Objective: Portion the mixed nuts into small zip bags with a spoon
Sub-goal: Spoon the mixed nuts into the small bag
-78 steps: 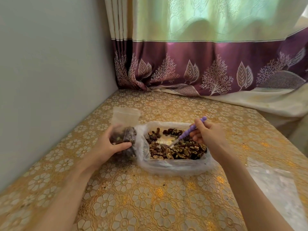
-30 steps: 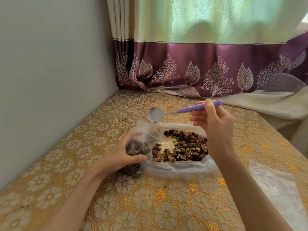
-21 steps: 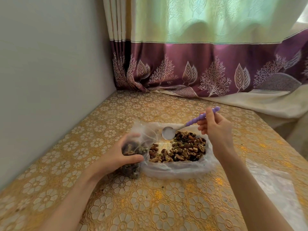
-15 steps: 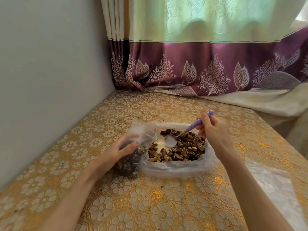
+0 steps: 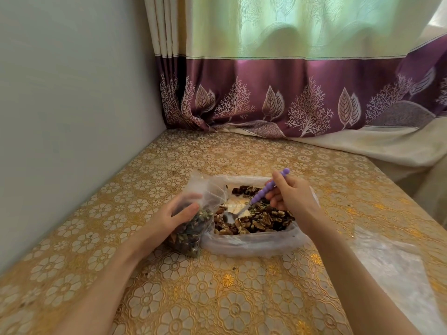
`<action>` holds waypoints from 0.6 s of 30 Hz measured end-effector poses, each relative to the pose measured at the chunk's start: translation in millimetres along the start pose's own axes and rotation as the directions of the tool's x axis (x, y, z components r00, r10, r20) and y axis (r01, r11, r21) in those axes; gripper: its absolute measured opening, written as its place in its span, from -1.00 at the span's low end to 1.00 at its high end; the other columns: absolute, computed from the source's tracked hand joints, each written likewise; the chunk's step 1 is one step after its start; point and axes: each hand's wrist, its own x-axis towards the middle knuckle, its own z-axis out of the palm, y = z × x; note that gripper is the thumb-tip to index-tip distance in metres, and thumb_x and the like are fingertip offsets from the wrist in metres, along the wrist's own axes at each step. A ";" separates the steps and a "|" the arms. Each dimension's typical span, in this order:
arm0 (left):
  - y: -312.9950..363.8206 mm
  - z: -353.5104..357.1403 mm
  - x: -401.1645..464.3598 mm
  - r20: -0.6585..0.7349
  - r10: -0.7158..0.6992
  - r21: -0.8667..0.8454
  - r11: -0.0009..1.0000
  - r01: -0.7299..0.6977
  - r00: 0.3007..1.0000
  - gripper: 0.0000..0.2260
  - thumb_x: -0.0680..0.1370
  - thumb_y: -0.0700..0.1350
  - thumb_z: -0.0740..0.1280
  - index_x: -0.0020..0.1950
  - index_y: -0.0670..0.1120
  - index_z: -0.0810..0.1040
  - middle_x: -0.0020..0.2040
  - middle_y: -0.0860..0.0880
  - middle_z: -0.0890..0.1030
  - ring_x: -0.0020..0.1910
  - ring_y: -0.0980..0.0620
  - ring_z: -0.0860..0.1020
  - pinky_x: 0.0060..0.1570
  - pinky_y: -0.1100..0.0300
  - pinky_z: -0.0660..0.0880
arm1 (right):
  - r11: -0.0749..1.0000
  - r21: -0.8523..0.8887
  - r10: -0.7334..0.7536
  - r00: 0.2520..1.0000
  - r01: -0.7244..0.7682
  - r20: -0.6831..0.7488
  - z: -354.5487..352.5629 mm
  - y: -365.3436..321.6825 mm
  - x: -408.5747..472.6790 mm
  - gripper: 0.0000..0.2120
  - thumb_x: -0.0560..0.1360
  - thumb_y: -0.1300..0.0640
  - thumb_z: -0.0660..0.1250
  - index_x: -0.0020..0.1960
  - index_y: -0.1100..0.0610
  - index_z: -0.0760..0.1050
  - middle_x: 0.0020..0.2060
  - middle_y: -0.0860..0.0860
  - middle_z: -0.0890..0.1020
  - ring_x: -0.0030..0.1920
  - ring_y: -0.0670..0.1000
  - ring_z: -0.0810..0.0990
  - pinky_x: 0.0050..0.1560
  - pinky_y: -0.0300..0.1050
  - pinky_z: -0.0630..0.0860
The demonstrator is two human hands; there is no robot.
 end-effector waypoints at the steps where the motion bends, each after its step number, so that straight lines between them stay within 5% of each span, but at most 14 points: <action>1: -0.1 0.1 0.1 -0.002 -0.001 -0.003 1.000 0.001 1.000 -0.32 0.13 0.56 0.24 0.17 0.30 0.45 0.00 0.37 0.57 0.01 0.34 0.55 -0.11 0.42 0.43 | 1.000 -0.001 0.006 1.000 -0.006 -0.006 0.7 0.4 -0.2 -0.65 0.63 0.09 0.14 -0.23 0.23 0.50 -0.52 -0.02 0.62 -0.54 -0.14 0.48 -0.53 -0.37 0.40; 18: -3.4 0.9 2.2 -0.042 -0.015 -0.025 1.000 0.014 0.999 -0.32 0.15 0.52 0.27 0.18 0.25 0.48 0.05 0.22 0.59 0.02 0.28 0.57 -0.02 0.30 0.44 | 0.986 0.145 0.107 0.973 -0.078 -0.205 -10.3 2.3 5.8 -0.65 0.62 0.11 0.15 -0.26 0.25 0.50 -0.52 0.04 0.61 -0.56 -0.13 0.51 -0.54 -0.35 0.44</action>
